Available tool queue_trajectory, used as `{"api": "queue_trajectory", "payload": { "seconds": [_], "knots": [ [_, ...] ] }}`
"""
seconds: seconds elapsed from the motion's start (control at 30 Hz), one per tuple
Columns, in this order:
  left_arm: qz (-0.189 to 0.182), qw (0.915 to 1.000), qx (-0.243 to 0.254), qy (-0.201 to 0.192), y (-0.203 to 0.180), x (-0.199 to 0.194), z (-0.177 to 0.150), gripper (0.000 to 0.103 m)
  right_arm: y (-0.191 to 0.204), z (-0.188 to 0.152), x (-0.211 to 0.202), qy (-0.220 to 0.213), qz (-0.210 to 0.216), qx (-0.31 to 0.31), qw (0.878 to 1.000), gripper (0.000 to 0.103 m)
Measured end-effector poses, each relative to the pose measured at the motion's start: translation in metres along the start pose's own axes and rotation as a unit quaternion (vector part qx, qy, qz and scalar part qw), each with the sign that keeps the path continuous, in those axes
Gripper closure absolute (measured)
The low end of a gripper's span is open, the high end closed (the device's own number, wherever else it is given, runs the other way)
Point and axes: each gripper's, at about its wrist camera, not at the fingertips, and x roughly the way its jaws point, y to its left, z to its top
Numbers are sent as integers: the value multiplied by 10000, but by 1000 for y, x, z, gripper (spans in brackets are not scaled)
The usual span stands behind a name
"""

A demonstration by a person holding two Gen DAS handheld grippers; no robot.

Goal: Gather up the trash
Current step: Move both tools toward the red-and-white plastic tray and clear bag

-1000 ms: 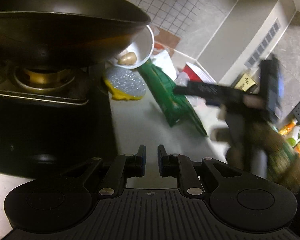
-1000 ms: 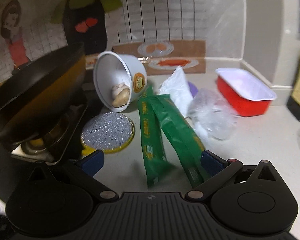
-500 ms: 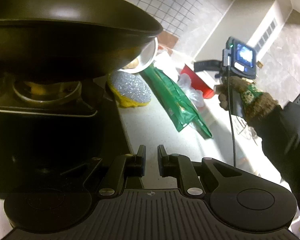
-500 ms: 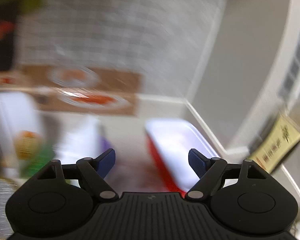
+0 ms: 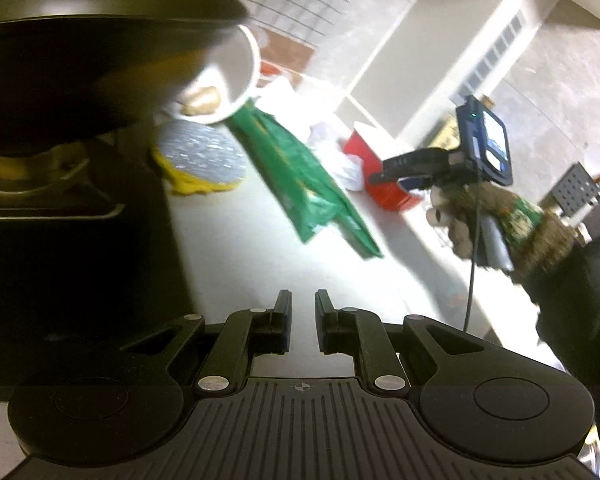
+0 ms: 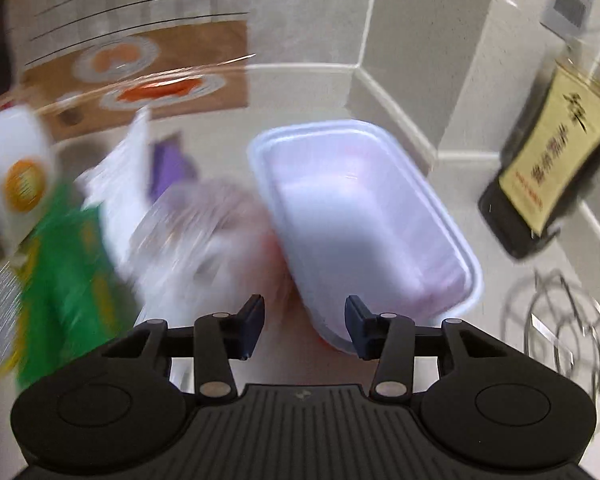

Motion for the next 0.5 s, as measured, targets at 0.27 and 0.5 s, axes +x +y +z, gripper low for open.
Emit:
{"api": "queue_trajectory", "payload": {
  "seconds": [0.27,0.5],
  "knots": [
    [-281,9991,282,110,-36,17,4,88,-6,-72,-73,353,1122,209,9928,58],
    [-358,9977,566,-61,-72,48,30,88,-34,-99,-150,-641,1110,441,9908,22]
  ]
}}
